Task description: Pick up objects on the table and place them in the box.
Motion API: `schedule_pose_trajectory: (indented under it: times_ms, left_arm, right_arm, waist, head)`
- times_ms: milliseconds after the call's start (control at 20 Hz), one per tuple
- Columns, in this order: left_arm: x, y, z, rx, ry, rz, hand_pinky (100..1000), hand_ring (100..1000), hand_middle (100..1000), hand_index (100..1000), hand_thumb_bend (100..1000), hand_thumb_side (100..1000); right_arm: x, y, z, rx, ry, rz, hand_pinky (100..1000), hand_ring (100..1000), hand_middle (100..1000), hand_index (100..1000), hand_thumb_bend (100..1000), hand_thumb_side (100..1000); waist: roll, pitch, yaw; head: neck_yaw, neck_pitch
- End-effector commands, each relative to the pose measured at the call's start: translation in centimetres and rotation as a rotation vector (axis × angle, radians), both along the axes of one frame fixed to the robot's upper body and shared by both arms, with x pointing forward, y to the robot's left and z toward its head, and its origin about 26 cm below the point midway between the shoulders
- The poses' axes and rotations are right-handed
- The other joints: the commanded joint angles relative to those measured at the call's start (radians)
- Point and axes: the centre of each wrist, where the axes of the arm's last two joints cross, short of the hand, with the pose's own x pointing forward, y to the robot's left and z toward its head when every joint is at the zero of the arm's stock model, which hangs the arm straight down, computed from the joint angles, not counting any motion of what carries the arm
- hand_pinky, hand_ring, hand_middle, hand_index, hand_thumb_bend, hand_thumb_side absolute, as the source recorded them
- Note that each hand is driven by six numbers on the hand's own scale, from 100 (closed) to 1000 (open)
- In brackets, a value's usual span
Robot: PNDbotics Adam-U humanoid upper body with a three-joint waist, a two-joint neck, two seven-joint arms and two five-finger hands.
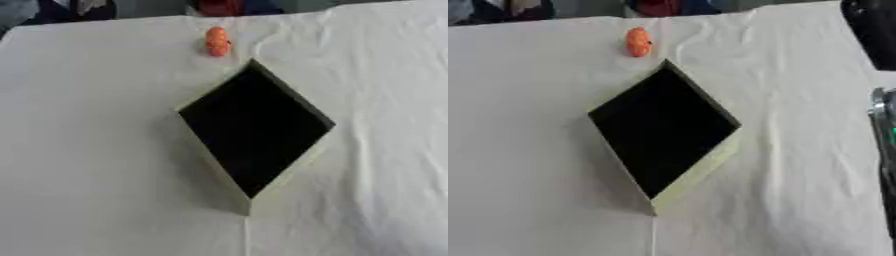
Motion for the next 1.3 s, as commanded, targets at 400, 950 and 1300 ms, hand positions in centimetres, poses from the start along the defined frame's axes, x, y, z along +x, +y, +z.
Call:
schedule_pose_trajectory:
  times_ms: [400, 950, 1300]
  left_arm:
    - [3.4, 0.2, -0.8, 0.149, 0.143, 0.061, 699, 774, 794, 849, 100, 447]
    - [3.7, -0.7, 0.5, 0.367, 0.293, 0.045, 779, 872, 864, 877, 100, 153]
    - [3.9, -1.4, 0.7, 0.427, 0.315, 0.071, 786, 875, 860, 881, 100, 100]
  right_arm:
    - [-0.5, 0.3, 1.3, -0.029, -0.047, 0.026, 724, 848, 647, 780, 100, 728]
    - [-0.5, 0.5, 1.4, -0.023, -0.059, 0.042, 721, 847, 646, 780, 100, 731]
    - [-0.5, 0.6, 1.4, -0.015, -0.063, 0.049, 719, 845, 642, 779, 100, 733]
  waist:
    - [0.020, -0.010, -0.029]
    - [0.039, 0.002, -0.059]
    - [0.049, 0.009, -0.070]
  head:
    - [-0.012, -0.032]
    - [-0.008, -0.042]
    - [0.009, -0.041]
